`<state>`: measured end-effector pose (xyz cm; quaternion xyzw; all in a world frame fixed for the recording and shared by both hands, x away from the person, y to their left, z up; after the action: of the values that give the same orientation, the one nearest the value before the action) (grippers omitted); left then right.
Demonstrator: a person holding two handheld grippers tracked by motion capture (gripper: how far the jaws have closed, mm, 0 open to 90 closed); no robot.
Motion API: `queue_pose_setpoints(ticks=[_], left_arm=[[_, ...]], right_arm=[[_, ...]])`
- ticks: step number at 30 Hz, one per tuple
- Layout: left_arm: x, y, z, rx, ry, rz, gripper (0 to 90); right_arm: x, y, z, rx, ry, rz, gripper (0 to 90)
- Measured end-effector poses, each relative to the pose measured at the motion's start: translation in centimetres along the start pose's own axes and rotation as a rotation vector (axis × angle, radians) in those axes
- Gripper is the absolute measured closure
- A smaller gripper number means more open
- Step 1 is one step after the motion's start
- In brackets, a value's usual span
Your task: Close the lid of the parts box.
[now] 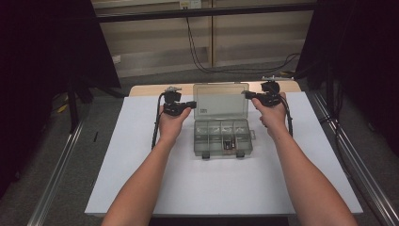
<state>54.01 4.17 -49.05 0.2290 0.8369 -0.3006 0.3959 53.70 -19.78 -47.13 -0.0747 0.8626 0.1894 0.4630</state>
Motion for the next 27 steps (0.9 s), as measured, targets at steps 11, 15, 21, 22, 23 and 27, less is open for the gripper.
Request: queue_pose_setpoints(ticks=[11, 15, 21, 22, 23, 27], left_arm=[[-0.4, -0.4, -1.3, 0.068, -0.007, -0.035, 74.7], [-1.2, -0.2, -2.7, 0.089, -0.025, -0.039, 77.2], [-1.8, 0.4, -2.7, 0.092, -0.033, -0.139, 90.0], [-1.7, 0.5, -2.4, 0.081, -0.024, -0.147, 90.0], [-1.7, 0.5, -2.1, 0.085, -0.016, -0.154, 90.0], [-1.9, 0.6, -1.1, 0.076, -0.005, -0.19, 90.0]], right_arm=[[0.1, 0.9, -1.2, 0.002, -0.045, -0.087, 86.4], [0.3, 1.1, -1.7, 0.007, -0.065, -0.089, 86.4], [0.5, 1.4, -2.4, 0.008, -0.097, -0.116, 86.4], [0.6, 1.5, -2.5, 0.01, -0.104, -0.12, 86.4], [0.6, 1.5, -2.6, 0.013, -0.109, -0.12, 86.4], [0.8, 1.6, -3.0, 0.015, -0.128, -0.135, 86.4]])
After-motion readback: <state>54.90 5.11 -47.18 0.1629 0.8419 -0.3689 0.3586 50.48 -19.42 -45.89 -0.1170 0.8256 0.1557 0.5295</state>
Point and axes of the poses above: each handheld gripper's, and its own axes: z roughly forward along the jaws, x roughly out of its underside, y roughly to its left, the point moved 10 cm from there along z, roughly forward along the jaws, and after that the axes turned 2 degrees about x, right-handed, at the moved point
